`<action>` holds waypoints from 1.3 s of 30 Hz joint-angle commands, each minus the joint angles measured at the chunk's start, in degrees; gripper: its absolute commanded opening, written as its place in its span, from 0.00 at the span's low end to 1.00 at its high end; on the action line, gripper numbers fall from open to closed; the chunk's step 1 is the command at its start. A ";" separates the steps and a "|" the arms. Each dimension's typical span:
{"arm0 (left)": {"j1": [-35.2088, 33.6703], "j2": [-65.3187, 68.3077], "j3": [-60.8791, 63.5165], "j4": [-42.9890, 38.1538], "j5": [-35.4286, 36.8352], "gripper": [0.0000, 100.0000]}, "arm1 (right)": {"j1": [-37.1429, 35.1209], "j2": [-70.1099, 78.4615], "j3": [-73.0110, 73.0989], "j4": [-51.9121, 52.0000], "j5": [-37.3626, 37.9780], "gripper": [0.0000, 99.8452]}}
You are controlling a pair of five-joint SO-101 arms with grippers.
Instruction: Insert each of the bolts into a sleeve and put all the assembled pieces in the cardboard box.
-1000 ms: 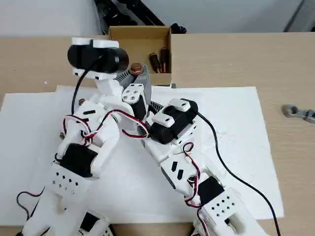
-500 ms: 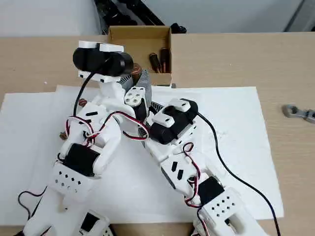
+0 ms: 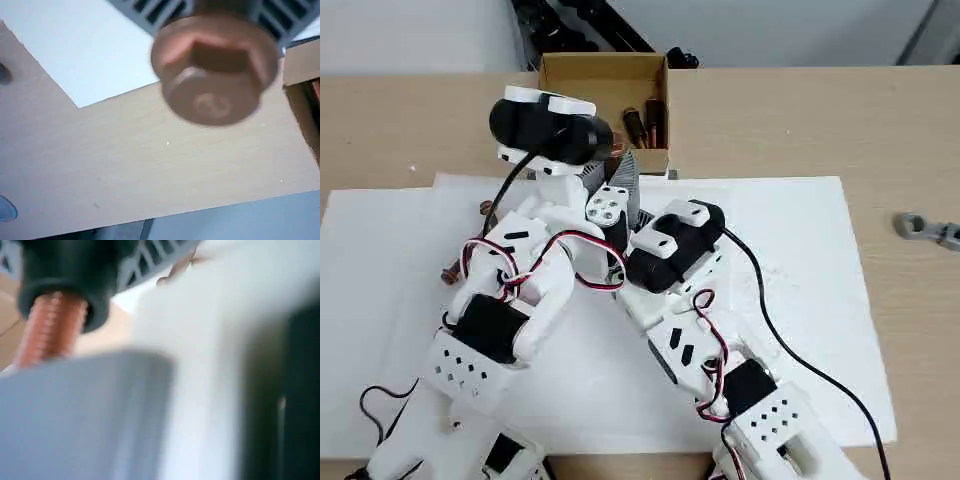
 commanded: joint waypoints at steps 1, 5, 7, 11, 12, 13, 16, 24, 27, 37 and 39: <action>0.79 -0.97 -3.30 0.62 -0.44 0.00 | -0.40 -0.04 -1.05 -1.54 0.00 0.00; -0.62 -0.97 -5.23 3.78 -0.44 0.00 | -0.40 -0.04 -1.05 -1.54 0.00 0.00; -0.62 -0.97 -6.20 5.36 -0.44 0.00 | -0.40 -0.04 -1.05 -1.54 0.00 0.00; -0.18 -0.97 -7.25 7.30 -0.26 0.00 | -0.57 -0.04 -1.05 -1.71 0.00 0.00; -0.18 -0.97 -7.25 7.12 -0.26 0.00 | -0.57 -0.04 -1.05 -1.71 0.00 0.00; -0.26 -0.97 -7.25 7.12 -0.26 0.00 | -0.57 -0.04 -1.05 -1.63 0.00 0.00; -0.26 -0.97 -7.25 7.30 -0.35 0.01 | -0.57 -0.04 -1.05 -1.63 0.00 0.00; -0.62 -0.62 -7.25 9.85 -0.09 0.11 | -0.48 -0.04 -1.14 -1.54 0.00 0.00; -0.62 -0.62 -7.25 10.73 0.00 0.14 | -0.57 -0.04 -1.14 -1.45 0.00 0.00; -5.36 -0.79 -9.10 10.73 0.00 0.14 | -0.31 0.57 -4.31 -1.27 0.00 0.00; -9.32 -0.62 -11.21 10.73 0.00 0.14 | -0.31 0.66 -4.92 -1.27 0.09 0.00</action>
